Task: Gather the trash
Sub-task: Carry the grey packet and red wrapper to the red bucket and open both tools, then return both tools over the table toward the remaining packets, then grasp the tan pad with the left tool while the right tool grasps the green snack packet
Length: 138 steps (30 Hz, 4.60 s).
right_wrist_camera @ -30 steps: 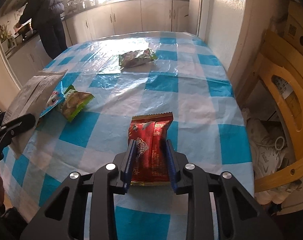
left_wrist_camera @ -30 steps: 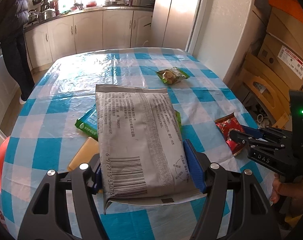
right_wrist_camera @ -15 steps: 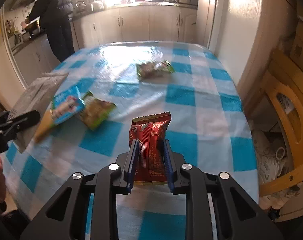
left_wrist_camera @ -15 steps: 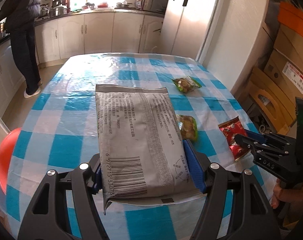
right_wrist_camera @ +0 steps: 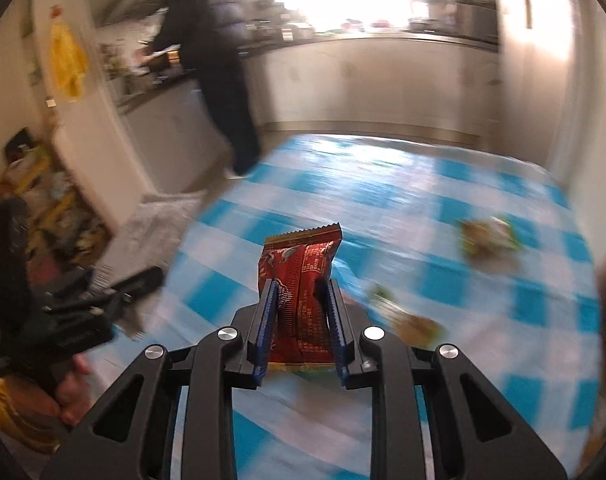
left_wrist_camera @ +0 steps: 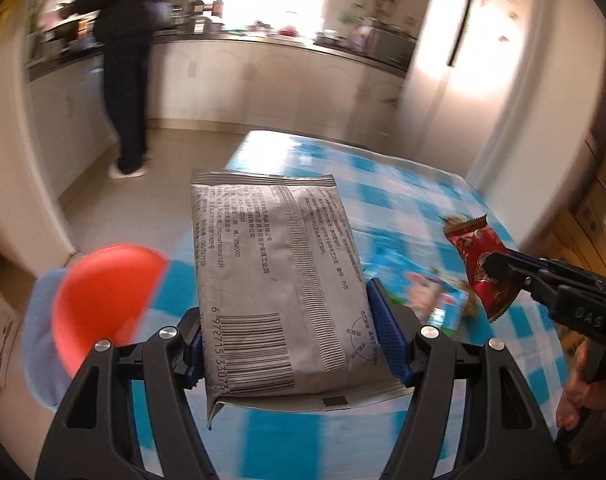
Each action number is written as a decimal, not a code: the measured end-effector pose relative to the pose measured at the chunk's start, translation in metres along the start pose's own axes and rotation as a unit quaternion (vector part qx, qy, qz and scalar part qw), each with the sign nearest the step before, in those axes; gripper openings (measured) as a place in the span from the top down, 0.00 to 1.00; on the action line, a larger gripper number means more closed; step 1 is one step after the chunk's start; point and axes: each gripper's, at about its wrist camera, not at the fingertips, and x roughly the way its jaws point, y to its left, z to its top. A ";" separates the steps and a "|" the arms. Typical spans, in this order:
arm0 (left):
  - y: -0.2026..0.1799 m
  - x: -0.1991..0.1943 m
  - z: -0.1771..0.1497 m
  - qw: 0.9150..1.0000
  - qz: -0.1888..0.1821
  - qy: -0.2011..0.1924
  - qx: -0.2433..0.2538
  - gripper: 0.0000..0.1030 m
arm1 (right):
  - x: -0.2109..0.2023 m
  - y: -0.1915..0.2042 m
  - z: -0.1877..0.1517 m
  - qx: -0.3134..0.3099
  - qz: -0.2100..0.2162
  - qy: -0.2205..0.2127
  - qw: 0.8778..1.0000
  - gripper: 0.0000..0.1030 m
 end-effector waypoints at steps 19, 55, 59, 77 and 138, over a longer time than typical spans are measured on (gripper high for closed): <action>0.168 0.022 -0.010 0.981 0.134 0.047 -0.130 0.33 | 0.151 0.172 0.059 -0.092 0.165 0.090 0.978 0.74; 0.027 0.007 0.002 0.996 0.079 0.039 0.021 0.19 | 0.011 -0.011 -0.005 0.087 -0.005 -0.015 0.996 0.13; -0.014 0.012 -0.003 0.996 0.053 0.050 0.058 0.19 | -0.014 -0.046 -0.030 0.112 -0.046 -0.025 0.992 0.13; -0.139 0.031 -0.044 0.977 -0.009 0.097 0.187 0.19 | -0.079 -0.154 -0.092 0.228 -0.101 -0.062 0.967 0.13; -0.099 0.075 -0.040 0.985 -0.036 0.104 0.136 0.40 | 0.106 -0.223 0.030 0.093 -0.155 0.077 0.981 0.13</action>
